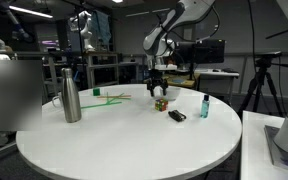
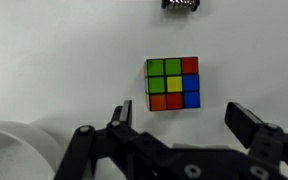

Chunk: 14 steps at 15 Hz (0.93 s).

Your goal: Move the bowl to the right and put the rubik's cube inside it

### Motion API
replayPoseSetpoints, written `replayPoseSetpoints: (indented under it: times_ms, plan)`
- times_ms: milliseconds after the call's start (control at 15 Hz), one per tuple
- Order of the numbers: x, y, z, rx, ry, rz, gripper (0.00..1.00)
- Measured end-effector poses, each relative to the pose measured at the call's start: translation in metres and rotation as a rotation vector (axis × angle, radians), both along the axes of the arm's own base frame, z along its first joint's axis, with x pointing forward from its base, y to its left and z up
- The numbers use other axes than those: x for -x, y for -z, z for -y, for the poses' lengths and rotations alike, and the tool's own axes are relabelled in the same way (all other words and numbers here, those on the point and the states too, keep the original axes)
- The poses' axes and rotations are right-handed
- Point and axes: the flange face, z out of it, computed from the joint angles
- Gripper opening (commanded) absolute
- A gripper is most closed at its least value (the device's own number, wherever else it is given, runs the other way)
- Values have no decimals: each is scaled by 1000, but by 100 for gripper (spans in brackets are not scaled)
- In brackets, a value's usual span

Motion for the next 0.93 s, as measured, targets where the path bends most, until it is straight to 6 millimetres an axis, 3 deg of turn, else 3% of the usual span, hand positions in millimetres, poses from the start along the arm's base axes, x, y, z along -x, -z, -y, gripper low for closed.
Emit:
replayPoseSetpoints:
  times_ms: [333, 933]
  plan:
    - [13, 14, 1, 13, 55, -39, 100]
    - [17, 17, -2, 13, 69, -53, 100]
